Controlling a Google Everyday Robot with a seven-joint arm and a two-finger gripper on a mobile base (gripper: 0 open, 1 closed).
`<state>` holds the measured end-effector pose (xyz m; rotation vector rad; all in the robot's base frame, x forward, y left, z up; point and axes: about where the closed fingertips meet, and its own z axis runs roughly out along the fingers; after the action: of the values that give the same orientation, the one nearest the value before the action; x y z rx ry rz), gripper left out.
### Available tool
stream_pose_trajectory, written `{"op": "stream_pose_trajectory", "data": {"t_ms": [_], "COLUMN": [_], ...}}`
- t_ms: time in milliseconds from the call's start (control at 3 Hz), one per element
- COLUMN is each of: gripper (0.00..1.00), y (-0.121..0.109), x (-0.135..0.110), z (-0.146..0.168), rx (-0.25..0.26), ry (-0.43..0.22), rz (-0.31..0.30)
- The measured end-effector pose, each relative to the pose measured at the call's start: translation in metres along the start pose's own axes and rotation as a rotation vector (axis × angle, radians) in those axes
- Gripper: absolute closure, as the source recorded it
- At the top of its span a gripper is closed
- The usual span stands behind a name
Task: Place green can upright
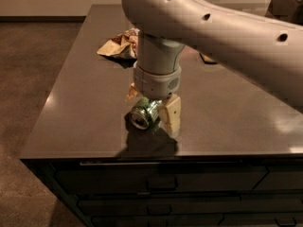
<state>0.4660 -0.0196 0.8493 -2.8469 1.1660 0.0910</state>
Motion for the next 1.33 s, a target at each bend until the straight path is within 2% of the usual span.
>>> {"op": "stream_pose_trajectory", "data": {"t_ms": [667, 1000, 1333], "gripper": [0.64, 0.96, 1.00], "y": [-0.006, -0.015, -0.028], "x": [-0.013, -0.002, 0.013], "z": [-0.004, -0.032, -0.058], "rx": [0.037, 0.076, 0.123], "ry": [-0.019, -0.085, -0.160], "rz": [0.032, 0.160, 0.266]}}
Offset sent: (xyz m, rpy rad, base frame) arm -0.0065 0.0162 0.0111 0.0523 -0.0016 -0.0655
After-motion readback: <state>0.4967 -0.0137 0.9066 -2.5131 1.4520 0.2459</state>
